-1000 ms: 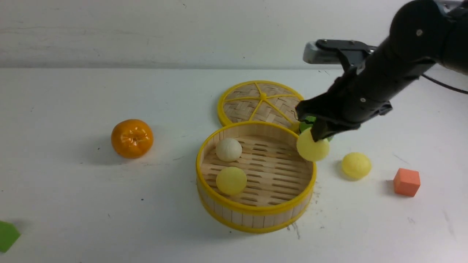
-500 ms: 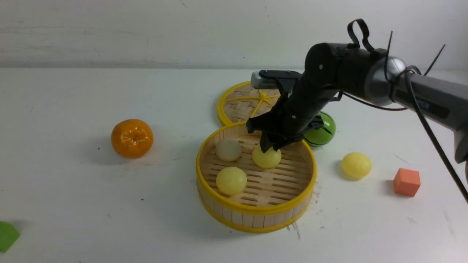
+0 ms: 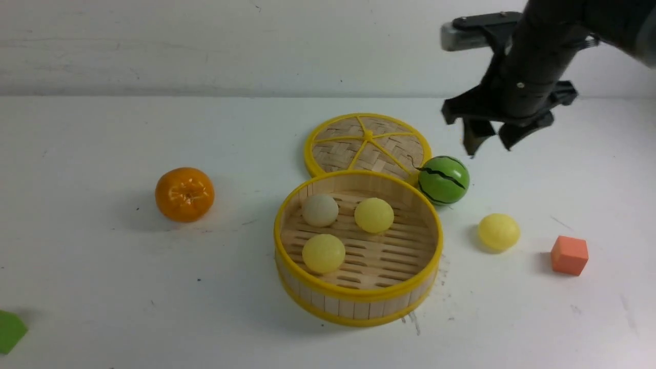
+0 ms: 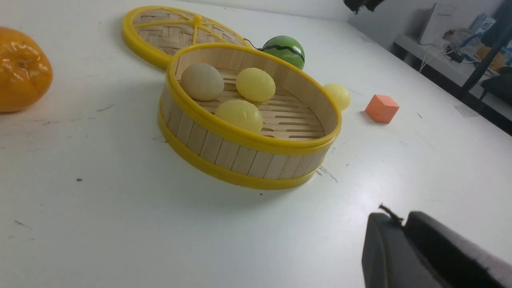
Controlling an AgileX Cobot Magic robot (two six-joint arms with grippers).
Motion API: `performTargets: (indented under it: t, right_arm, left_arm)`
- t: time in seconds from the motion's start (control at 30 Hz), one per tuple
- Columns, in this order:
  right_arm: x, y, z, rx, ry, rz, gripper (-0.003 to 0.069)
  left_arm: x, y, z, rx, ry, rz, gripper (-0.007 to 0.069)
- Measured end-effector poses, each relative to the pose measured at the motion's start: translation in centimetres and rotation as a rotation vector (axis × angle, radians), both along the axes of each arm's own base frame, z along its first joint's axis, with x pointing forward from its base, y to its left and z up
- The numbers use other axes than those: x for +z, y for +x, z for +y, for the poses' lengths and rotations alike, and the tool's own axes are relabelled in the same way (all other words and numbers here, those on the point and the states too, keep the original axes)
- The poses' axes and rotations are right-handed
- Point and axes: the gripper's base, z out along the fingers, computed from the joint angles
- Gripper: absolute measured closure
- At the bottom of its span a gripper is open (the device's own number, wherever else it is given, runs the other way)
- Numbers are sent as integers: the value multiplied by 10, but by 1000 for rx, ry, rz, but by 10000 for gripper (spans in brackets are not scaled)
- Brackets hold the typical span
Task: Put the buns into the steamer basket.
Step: Use the right arm to grab a steamed stuffed bun
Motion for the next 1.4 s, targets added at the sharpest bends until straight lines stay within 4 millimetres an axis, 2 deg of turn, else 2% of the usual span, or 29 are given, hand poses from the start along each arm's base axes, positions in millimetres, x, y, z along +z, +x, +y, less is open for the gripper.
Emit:
performTargets:
  t: [0.1,0.13,0.17,0.27,0.37,0.5,0.63,0.73,1.17,1.33,1.4]
  right_arm:
    - [-34,-2,-19,-62,-1,116,425]
    - [-35,-2,-20,-64,0,121,425]
    - [-49,-2,-24,-83,23,146,475]
    - [-66,0,-28,-107,59,153,515]
    - [-75,5,-34,-133,86,140,512]
    - [-83,11,-39,-153,106,129,469]
    - [-93,15,-39,-160,114,145,386]
    - [-98,17,-38,-163,119,137,365]
    - [-103,22,-35,-159,152,117,358]
    - [-115,24,-35,-160,147,142,388]
    - [-119,25,-35,-160,146,145,430]
  left_arm:
    - [0,0,0,0,0,0,565]
    - [0,0,0,0,0,0,564]
    - [0,0,0,0,0,0,564]
    - [0,0,0,0,1,1,564]
    - [0,0,0,-1,1,2,564]
    - [0,0,0,-1,1,2,564]
    - [0,0,0,-1,2,2,554]
    - [0,0,0,-1,2,2,550]
    - [0,0,0,-1,2,2,536]
    - [0,0,0,-1,2,2,533]
    - [0,0,0,-1,2,2,533]
